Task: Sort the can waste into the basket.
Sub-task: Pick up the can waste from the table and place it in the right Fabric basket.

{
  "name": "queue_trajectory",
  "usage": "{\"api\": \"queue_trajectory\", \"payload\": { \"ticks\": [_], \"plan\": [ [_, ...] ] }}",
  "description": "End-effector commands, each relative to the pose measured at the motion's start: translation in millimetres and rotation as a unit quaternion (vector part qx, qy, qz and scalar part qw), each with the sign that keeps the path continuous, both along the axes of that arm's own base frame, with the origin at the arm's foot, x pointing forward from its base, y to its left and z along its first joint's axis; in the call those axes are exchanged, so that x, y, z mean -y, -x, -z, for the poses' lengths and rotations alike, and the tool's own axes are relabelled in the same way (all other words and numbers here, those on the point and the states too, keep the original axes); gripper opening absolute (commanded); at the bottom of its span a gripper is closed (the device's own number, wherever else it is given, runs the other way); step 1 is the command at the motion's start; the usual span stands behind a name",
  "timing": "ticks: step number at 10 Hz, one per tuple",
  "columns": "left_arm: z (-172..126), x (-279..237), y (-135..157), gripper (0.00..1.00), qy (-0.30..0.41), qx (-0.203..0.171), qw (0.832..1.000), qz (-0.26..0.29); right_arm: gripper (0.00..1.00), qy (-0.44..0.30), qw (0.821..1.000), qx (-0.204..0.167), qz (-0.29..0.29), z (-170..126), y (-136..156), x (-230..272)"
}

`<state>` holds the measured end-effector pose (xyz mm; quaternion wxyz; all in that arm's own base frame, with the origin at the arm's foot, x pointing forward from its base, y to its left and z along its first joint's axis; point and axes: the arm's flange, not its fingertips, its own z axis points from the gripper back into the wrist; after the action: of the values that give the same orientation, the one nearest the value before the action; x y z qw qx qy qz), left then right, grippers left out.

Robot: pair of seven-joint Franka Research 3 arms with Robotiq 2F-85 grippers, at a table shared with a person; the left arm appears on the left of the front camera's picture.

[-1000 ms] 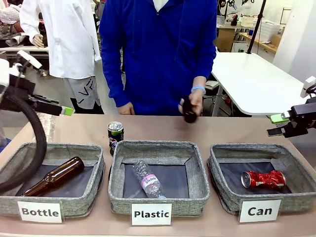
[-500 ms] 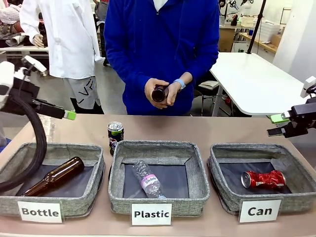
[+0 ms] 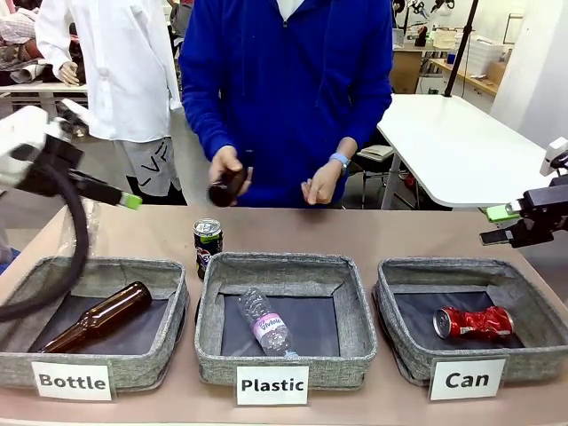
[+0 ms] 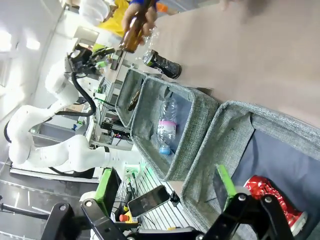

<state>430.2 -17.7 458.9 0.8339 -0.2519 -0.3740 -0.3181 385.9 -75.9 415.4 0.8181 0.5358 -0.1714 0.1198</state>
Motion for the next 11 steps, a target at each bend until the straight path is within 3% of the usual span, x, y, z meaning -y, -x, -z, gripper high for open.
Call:
{"api": "queue_trajectory", "payload": {
  "ticks": [1,3,4,6,8,11],
  "plan": [
    [-48.4,-86.9,58.5,1.00,0.064,-0.012,0.997,0.039,1.00,-0.001,1.000,0.008,-0.007,-1.5,0.7,1.5],
    [-78.4,-187.8,124.4,1.00,0.066,0.008,0.998,-0.009,1.00,-0.001,1.000,0.008,-0.007,-1.5,0.7,1.5],
    [-89.0,-226.8,145.9,1.00,0.084,0.021,0.994,-0.068,1.00,-0.001,1.000,0.008,-0.007,-1.5,0.7,1.5],
    [-98.7,-279.8,178.6,1.00,0.120,0.055,0.982,-0.136,1.00,-0.001,1.000,0.008,-0.007,-1.5,0.7,1.5],
    [-95.5,-291.3,195.7,1.00,0.116,0.079,0.974,-0.175,1.00,-0.001,1.000,0.008,-0.007,-1.5,0.7,1.5],
    [-90.4,-275.5,191.8,1.00,0.092,0.085,0.979,-0.161,1.00,-0.001,1.000,0.008,-0.007,-1.5,0.7,1.5]
  ]
}}
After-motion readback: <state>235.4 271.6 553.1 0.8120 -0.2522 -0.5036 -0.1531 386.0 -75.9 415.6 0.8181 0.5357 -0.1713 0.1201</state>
